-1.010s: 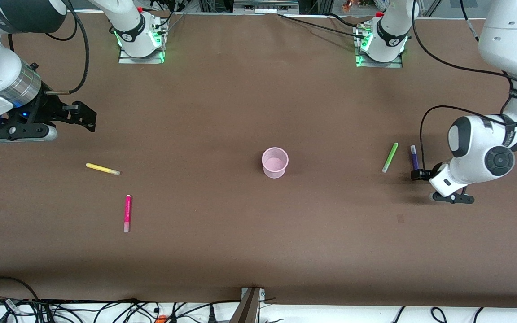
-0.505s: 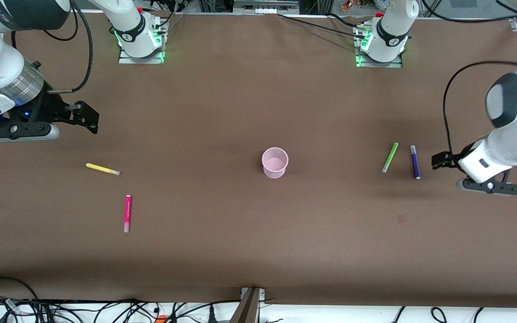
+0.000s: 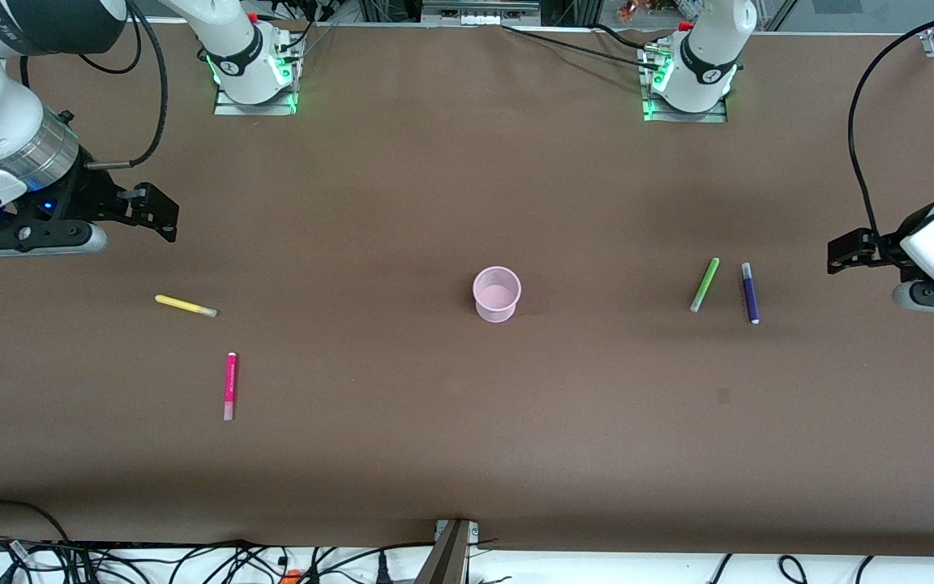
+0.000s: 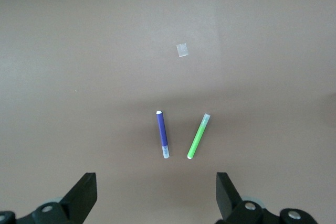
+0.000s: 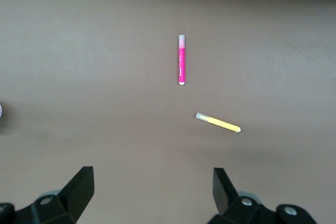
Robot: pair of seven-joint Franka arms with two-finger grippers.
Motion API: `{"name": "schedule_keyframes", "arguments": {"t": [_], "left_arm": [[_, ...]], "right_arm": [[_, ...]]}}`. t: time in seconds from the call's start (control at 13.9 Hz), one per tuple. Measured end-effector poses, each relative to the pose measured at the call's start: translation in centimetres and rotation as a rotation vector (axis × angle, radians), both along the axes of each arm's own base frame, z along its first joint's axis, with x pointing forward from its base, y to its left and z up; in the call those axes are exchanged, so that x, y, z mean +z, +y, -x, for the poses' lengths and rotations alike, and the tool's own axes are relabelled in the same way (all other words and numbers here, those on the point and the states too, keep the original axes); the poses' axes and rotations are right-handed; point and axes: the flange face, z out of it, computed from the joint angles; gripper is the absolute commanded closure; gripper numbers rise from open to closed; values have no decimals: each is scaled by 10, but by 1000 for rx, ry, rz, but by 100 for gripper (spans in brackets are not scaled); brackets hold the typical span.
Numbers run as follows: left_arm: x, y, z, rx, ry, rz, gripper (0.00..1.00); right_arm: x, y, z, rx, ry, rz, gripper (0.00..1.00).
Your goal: Organize pens into pink holder with both arms
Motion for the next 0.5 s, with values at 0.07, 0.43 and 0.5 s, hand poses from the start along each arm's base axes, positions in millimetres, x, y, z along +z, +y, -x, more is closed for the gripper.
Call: {"name": "schedule_keyframes", "arguments": {"t": [0.07, 0.43, 0.5], "left_arm": [[1, 1, 1, 2, 4, 0, 0], [3, 3, 3, 7, 13, -1, 0], [3, 3, 3, 7, 14, -1, 0]], "right_arm": [[0, 0, 0, 0, 0, 0, 0], [0, 0, 0, 0, 0, 0, 0], [0, 0, 0, 0, 0, 0, 0]]}}
